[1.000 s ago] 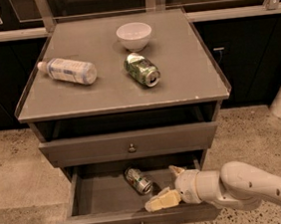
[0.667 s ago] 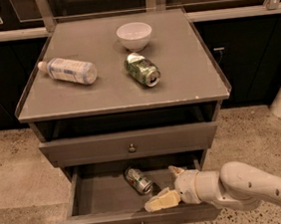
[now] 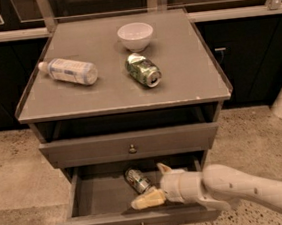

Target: Pick 7up can from middle drawer and place on counter

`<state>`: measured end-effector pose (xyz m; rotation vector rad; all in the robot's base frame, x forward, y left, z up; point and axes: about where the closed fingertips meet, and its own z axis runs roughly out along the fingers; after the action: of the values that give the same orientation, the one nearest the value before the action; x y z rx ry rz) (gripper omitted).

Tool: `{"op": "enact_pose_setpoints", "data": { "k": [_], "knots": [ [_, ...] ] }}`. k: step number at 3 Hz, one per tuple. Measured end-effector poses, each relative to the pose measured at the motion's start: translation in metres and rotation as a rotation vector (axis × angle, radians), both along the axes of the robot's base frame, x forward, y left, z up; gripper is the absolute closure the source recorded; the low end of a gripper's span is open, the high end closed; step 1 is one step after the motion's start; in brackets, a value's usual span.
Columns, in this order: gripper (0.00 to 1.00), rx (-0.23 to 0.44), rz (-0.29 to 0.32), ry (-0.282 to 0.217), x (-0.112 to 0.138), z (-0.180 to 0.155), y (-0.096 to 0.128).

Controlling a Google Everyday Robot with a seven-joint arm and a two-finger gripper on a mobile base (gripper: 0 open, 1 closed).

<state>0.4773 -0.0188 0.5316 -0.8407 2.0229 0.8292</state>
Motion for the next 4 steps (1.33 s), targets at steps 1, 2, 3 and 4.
{"op": "enact_pose_setpoints", "data": {
  "k": [1, 2, 3, 4],
  "knots": [
    [0.00, 0.002, -0.015, -0.010, 0.023, -0.027, 0.034],
    [0.00, -0.002, -0.026, -0.012, 0.027, -0.031, 0.038],
    [0.00, -0.014, -0.029, -0.007, 0.027, -0.037, 0.040],
    [0.00, -0.031, -0.049, -0.021, 0.048, -0.059, 0.056]
  ]
}}
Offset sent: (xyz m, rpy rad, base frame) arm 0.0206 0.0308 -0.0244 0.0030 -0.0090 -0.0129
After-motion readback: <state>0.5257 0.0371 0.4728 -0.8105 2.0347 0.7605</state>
